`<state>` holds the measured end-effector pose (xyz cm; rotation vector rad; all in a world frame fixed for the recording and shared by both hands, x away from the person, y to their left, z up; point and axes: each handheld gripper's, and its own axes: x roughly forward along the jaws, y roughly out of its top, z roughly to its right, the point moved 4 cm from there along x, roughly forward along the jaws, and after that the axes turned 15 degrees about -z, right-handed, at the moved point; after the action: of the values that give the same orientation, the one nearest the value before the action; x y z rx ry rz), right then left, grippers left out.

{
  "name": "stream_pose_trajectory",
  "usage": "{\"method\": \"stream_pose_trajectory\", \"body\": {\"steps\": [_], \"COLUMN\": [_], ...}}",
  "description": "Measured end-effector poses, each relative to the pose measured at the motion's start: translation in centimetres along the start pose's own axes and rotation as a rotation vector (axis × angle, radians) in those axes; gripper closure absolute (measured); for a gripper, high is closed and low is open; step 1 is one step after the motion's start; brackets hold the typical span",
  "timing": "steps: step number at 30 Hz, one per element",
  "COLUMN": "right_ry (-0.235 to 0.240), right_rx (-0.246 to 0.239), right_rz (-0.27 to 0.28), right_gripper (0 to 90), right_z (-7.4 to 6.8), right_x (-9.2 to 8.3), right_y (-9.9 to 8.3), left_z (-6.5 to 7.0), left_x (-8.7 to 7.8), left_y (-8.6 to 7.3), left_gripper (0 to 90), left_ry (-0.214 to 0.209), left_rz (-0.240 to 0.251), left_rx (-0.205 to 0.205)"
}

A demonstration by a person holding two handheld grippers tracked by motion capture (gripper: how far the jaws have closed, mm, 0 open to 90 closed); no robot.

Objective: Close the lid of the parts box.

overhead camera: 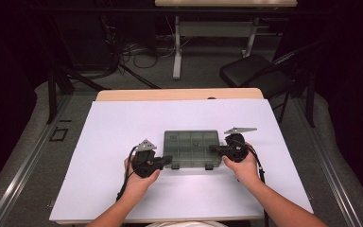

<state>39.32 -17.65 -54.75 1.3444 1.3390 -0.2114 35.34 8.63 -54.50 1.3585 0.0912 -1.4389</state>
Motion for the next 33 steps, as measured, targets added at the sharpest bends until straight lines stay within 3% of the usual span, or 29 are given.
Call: {"method": "stream_pose_trajectory", "body": {"steps": [4,7,10,13,16,25,28,33], "right_ry": [0.022,0.024,0.027,-0.001,-0.023,-0.027,-0.028,-0.068], "right_rx": [0.018,0.024,0.024,0.002,-0.019,-0.02,-0.018,-0.056], "right_rz": [0.021,0.031,0.038,0.036,0.041,0.046,0.041,0.032], "right_gripper": [90.0,90.0,90.0,90.0,90.0,89.1,85.8,77.4], "right_z": [0.0,0.1,0.1,0.0,-0.1,-0.3,-0.5,-1.2], "right_x": [-0.1,-0.1,-0.2,-0.1,0.1,0.2,0.2,-0.1], "right_y": [-0.4,-0.6,-0.7,-0.9,-1.1,-1.1,-1.0,-1.1], "left_z": [-0.8,-1.2,-1.2,-1.0,-0.9,-0.8,-0.8,-0.7], "left_x": [0.2,0.3,0.5,0.7,1.2,1.2,1.1,0.9], "left_y": [0.4,0.7,0.7,0.5,0.4,0.3,0.3,0.2], "left_gripper": [90.0,90.0,90.0,89.9,90.0,89.9,86.0,77.2], "left_ry": [-0.008,0.009,0.032,0.063,0.067,0.07,0.063,0.062], "left_rz": [0.007,0.003,-0.005,-0.008,-0.016,-0.013,-0.007,-0.002], "left_rx": [-0.035,-0.039,-0.019,0.007,0.013,0.016,0.008,0.017]}}
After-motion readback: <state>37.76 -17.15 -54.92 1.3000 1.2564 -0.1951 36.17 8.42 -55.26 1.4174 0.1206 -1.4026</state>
